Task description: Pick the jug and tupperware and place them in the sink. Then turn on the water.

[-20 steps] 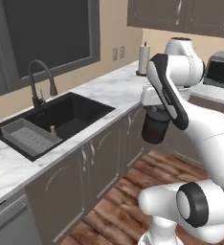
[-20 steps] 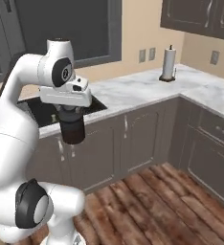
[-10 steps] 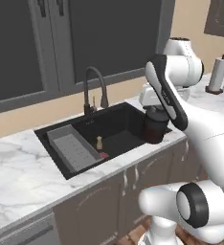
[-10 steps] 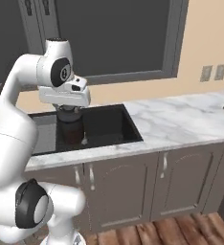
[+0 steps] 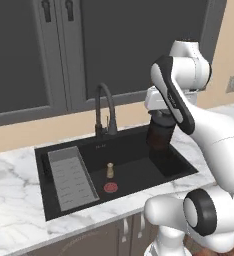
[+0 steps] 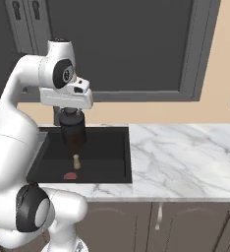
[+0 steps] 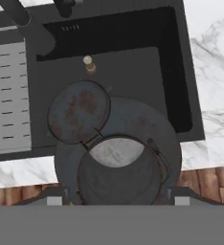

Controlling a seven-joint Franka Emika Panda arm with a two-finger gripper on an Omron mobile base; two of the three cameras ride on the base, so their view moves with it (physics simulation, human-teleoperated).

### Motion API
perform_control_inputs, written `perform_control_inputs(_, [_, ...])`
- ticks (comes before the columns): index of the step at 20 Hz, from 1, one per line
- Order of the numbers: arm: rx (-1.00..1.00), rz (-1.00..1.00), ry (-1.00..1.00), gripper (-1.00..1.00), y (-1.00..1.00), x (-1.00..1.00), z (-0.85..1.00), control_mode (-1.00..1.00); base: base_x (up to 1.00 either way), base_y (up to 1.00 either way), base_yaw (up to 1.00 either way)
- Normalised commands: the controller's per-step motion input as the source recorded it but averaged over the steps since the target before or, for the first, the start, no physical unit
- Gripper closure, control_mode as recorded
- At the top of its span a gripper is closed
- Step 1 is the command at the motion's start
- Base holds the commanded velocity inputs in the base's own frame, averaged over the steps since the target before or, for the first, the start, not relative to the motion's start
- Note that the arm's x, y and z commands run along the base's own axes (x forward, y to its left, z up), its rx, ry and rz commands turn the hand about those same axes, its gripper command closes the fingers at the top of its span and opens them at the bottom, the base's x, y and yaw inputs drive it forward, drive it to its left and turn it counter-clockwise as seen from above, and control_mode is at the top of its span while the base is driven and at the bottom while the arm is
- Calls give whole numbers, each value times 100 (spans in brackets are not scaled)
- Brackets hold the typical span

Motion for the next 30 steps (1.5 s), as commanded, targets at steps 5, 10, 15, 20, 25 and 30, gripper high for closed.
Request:
perform_control_inputs(5, [0,0,0,100,0,0,0,100,76,-40,35])
perform_control_inputs(10, [0,0,0,100,0,0,0,100,26,-20,11])
perform_control_inputs(15, [0,0,0,100,0,0,0,100,3,-33,0])
perform_control_inputs(20, [0,0,0,100,0,0,0,100,0,-10,0])
perform_control_inputs(25, [0,0,0,100,0,0,0,100,0,0,0])
perform_control_inputs(30, [0,0,0,100,0,0,0,100,0,0,0])
